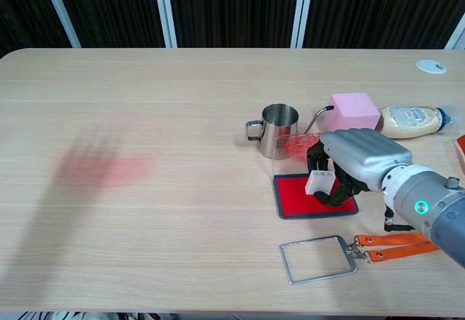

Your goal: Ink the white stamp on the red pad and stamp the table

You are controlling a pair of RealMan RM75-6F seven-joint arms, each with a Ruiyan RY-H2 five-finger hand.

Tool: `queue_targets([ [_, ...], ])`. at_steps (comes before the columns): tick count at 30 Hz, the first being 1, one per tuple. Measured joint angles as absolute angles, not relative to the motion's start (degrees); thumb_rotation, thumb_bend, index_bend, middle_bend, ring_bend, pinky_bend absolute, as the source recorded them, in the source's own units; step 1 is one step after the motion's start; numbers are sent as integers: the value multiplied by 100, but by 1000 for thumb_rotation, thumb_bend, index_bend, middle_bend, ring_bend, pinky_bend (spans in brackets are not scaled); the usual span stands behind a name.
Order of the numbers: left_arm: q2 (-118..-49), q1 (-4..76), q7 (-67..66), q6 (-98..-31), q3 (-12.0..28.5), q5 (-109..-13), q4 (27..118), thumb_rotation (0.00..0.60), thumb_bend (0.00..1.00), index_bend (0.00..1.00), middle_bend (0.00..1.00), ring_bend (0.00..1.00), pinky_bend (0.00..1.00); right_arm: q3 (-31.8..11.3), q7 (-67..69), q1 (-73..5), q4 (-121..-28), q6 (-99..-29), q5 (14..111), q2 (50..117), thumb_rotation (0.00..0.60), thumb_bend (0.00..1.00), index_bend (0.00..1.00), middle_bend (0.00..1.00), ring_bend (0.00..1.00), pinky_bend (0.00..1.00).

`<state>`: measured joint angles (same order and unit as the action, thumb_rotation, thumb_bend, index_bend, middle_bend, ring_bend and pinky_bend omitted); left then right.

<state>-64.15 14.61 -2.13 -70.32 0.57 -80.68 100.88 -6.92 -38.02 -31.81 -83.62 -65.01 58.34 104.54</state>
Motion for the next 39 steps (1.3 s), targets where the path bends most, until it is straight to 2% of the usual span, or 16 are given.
queue_targets([
  [15,-6421,1450,-243,-7052,48,-8066,10089,600,14,0,0,0,0,-756,-3792,-3173,-8594,-6651,5984,10292,600,639,855,721,584,574],
  [33,-6445,1419,-286,-7076,44,-8002,10113,600,14,0,0,0,0,-695,-3436,-2904,-9205,-6899,6306,9103,600,638,855,694,569,573],
  [39,-6465,1397,-365,-7102,66,-7910,10173,600,14,0,0,0,0,-561,-2747,-2744,-8952,-6738,6436,8807,600,574,855,664,540,555],
])
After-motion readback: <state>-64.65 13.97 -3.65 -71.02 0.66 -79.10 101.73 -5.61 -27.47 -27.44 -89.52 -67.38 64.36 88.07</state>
